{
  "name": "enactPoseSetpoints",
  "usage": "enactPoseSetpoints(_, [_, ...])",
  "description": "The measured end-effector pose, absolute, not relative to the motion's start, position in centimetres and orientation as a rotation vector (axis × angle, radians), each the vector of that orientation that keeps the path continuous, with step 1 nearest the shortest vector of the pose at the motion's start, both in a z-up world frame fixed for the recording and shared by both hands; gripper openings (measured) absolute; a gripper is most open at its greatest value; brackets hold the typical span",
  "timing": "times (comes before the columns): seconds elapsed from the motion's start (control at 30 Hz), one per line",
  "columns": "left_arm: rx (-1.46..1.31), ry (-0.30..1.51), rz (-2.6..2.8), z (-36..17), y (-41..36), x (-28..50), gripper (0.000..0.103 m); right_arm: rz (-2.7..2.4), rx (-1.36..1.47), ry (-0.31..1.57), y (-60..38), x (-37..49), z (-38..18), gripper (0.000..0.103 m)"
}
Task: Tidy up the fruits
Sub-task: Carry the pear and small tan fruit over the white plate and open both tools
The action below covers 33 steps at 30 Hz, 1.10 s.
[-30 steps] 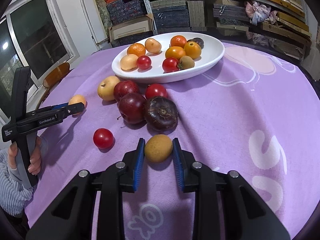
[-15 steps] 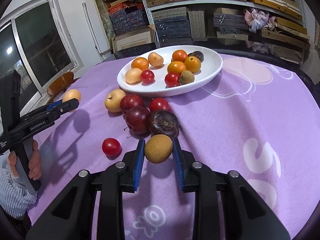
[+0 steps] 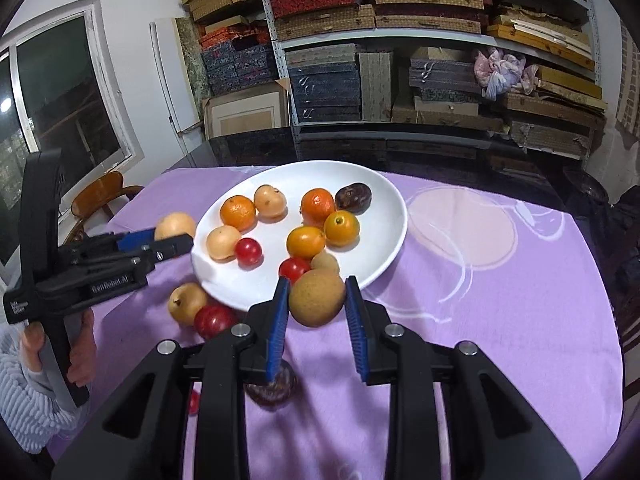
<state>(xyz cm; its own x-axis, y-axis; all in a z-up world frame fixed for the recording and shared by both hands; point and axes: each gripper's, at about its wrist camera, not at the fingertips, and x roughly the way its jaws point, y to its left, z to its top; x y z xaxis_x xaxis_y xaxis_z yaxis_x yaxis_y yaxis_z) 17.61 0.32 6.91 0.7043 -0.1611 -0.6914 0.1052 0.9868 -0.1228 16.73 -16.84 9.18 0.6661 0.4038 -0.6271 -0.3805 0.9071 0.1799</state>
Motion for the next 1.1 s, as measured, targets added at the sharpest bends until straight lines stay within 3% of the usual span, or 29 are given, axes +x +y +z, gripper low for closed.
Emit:
enactPoseSetpoints(0.5, [0.049, 0.861, -0.213, 1.6, -4.8, 21.5, 0.046, 0.401, 0.064, 0.792, -14.4, 29.3, 8.9, 0.027])
enactPoseSetpoints(1.1, [0.067, 0.835, -0.18, 1.0, -4.6, 22.8, 0.049, 0.392, -0.091, 0.936, -4.4, 39.4, 5.9, 0.027])
